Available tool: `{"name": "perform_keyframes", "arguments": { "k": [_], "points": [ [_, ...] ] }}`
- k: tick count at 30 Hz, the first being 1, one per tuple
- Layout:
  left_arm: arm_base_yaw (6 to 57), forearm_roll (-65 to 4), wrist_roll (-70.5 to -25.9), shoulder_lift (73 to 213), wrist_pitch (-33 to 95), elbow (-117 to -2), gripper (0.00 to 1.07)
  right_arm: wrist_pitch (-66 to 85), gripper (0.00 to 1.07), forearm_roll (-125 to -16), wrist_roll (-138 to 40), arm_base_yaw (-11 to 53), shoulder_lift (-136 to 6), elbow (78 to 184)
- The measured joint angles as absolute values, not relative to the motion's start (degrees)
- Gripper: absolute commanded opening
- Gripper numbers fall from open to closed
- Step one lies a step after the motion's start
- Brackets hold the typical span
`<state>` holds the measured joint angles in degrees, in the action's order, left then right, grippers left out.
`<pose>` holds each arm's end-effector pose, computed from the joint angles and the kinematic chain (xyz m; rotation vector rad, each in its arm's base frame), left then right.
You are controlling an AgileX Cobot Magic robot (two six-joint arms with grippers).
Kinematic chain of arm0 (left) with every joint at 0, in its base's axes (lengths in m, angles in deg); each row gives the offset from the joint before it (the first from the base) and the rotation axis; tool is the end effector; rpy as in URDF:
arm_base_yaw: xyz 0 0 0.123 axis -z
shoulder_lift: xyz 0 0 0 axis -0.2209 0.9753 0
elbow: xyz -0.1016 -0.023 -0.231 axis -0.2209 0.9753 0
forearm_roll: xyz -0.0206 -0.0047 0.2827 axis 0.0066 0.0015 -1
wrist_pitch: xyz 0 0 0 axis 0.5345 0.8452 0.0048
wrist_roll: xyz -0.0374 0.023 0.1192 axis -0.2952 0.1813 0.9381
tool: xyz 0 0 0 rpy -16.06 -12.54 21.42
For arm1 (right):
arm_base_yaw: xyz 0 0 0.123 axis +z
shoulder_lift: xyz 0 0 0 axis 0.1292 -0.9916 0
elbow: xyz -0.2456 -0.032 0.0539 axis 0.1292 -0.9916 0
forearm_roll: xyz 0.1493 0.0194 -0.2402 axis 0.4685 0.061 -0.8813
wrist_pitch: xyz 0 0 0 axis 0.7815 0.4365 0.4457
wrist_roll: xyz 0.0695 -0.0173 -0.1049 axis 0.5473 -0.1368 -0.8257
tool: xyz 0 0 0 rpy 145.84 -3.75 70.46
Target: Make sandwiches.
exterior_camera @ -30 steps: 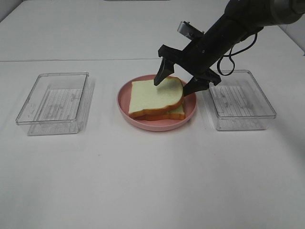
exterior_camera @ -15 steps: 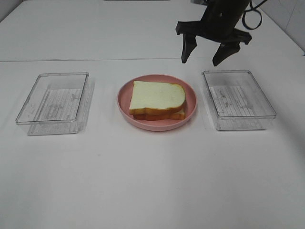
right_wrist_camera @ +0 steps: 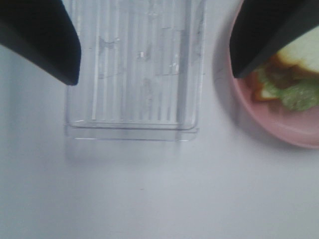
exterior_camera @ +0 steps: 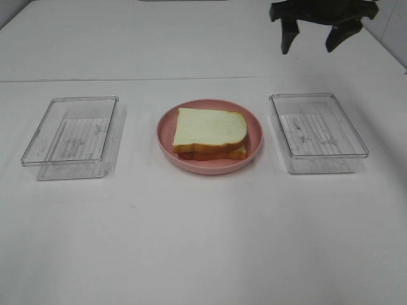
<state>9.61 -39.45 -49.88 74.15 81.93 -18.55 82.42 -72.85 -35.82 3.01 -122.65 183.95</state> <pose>0.0838 -0.0064 0.2797 -0.0115 2.0412 -0.0597 0.4973 0.0868 0.1997 -0.0535 2.7954 0.0268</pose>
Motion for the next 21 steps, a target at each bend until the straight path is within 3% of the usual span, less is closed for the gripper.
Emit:
{"name": "perform_keyframes", "arguments": {
  "k": [4,10,21],
  "points": [
    [9.61,-39.45,-49.88,74.15,81.93,-18.55,1.00,82.36,0.77,-72.73,-35.82,-1.64,-122.65,183.55],
    [9.61,-39.45,-49.88,74.15,81.93,-18.55,1.00,82.30,0.76,-73.02,-35.82,-2.55,-121.79,178.51],
    [9.61,-39.45,-49.88,74.15,81.93,-18.55,1.00,82.76,0.76,-73.02,-35.53,-2.55,-107.12,154.79]
  ]
}}
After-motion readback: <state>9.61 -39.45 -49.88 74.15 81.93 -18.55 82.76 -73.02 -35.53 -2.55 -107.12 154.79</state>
